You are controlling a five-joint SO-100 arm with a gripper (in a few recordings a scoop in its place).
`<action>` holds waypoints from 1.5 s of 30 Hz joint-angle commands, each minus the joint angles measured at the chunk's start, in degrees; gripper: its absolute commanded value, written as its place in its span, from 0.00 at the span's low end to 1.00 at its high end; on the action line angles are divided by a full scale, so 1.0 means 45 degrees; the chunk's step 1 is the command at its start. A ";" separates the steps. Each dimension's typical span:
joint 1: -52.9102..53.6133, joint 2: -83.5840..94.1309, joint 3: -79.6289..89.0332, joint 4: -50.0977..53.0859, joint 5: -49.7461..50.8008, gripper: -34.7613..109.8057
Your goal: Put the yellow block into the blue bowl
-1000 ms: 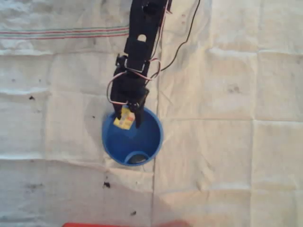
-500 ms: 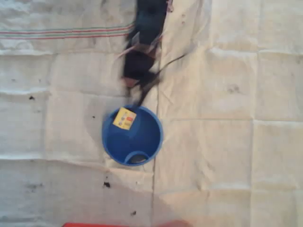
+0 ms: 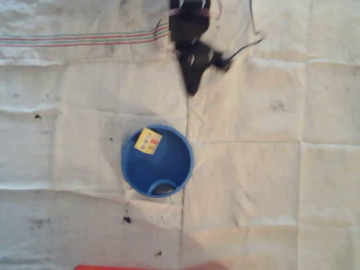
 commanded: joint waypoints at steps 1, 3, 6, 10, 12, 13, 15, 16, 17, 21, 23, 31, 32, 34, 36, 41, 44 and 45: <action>-0.0547 0.1797 0.0781 0.0020 0.2246 0.24; -0.0566 0.2441 0.1504 0.0039 0.3008 0.24; -0.0645 0.3164 0.2363 0.0098 0.3535 0.24; -0.0684 0.3965 0.3398 0.0020 0.3652 0.24; -0.0684 0.4453 0.3984 0.0020 0.3672 0.24; -0.0684 0.4707 0.4355 0.0020 0.3672 0.24; -0.0703 0.5273 0.5117 0.0020 0.3672 0.24; -0.0762 0.5586 0.5469 0.0020 0.3652 0.24; -0.0879 0.5918 0.5840 0.0020 0.3594 0.24; -0.1738 0.7441 0.7187 0.0020 0.3574 0.24; -0.2227 0.8125 0.7871 0.0039 0.3574 0.24; -0.3145 0.8145 0.9395 0.0020 0.3574 0.24; -0.3145 0.8145 0.9492 0.0020 0.3574 0.24; -0.3145 0.8145 0.9688 0.0020 0.3594 0.24; -0.3125 0.8145 0.9844 0.0039 0.3672 0.24; -0.3105 0.8145 1.0352 0.0156 0.3711 0.24; -0.3008 0.8145 1.0742 0.0176 0.3730 0.24; -0.3086 0.8145 1.0840 0.0137 0.3711 0.24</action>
